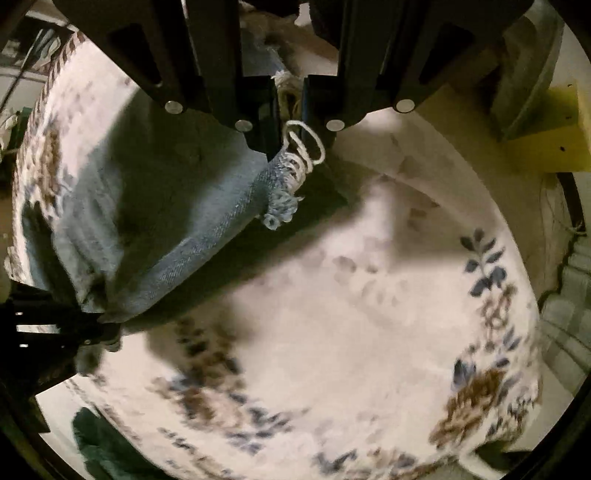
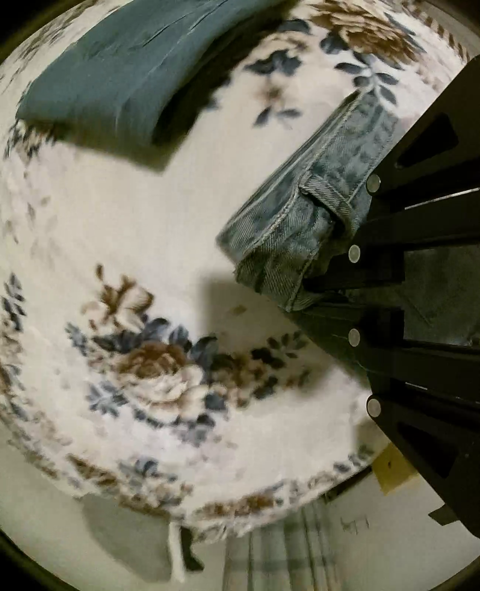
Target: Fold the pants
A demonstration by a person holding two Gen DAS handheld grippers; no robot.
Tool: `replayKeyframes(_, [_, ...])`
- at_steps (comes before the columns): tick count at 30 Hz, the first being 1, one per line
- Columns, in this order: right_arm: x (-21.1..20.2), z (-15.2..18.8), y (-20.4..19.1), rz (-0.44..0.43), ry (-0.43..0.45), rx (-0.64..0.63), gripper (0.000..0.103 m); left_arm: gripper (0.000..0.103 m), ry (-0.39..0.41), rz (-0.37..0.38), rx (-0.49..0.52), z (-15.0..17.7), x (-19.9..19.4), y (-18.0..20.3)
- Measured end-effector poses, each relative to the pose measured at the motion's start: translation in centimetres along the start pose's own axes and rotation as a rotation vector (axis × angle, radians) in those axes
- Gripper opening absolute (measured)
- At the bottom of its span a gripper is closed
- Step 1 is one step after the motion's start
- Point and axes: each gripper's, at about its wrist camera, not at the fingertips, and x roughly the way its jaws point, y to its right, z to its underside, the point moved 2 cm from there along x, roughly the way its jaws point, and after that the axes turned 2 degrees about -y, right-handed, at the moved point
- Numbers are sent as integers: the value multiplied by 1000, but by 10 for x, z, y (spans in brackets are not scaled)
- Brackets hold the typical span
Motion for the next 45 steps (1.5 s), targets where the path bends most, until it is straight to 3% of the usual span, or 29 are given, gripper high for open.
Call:
replayKeyframes(3, [18,-7,-12,53,-21,-19,9,11,-30,39,-49,-6,15,-14])
replayKeyframes(5, [21,-6,-14,30,-28,-13,16,14,-42,99,-113,-8,18,-25])
replayKeyframes(7, [18,-4,-18,-23,-36,-21,35,24,-24,140,-154,-7,12,-34])
replayKeyframes(8, [13,-2,-20,-62,-37,-26,51,28,4,152,-165,-7,6,-38])
replayKeyframes(9, [8,1,-21,-81,-36,-28,69,46,23,164,-171,-6,0,-40])
replayKeyframes(10, [1,6,-19,-96,-33,-29,74,73,37,184,-181,-5,-7,-42])
replayKeyframes(11, [-7,12,-17,-119,-23,-33,80,83,50,202,-200,-3,-14,-45])
replayKeyframes(12, [-16,18,-13,-128,-16,-39,85,87,57,209,-221,-1,-20,-48])
replayKeyframes(15, [-43,42,13,-129,14,-45,91,87,73,251,-318,22,-38,-52])
replayKeyframes(19, [-64,80,67,-150,0,-25,93,87,20,301,-425,69,-37,-24])
replayKeyframes(22, [-65,107,108,-171,-29,-15,93,87,-51,338,-508,104,-23,6])
replayKeyframes(26, [-52,125,147,-225,-41,-34,93,87,-110,434,-697,145,-5,38])
replayKeyframes(33, [-11,109,165,-313,-62,-76,93,86,-116,555,-1010,167,51,61])
replayKeyframes(37, [13,93,162,-357,-61,-67,93,85,-30,615,-1197,169,68,47])
replayKeyframes(40, [27,81,160,-402,-39,-50,93,85,43,623,-1255,160,70,37])
replayKeyframes(45, [39,65,157,-497,13,1,93,85,79,610,-1353,155,77,32])
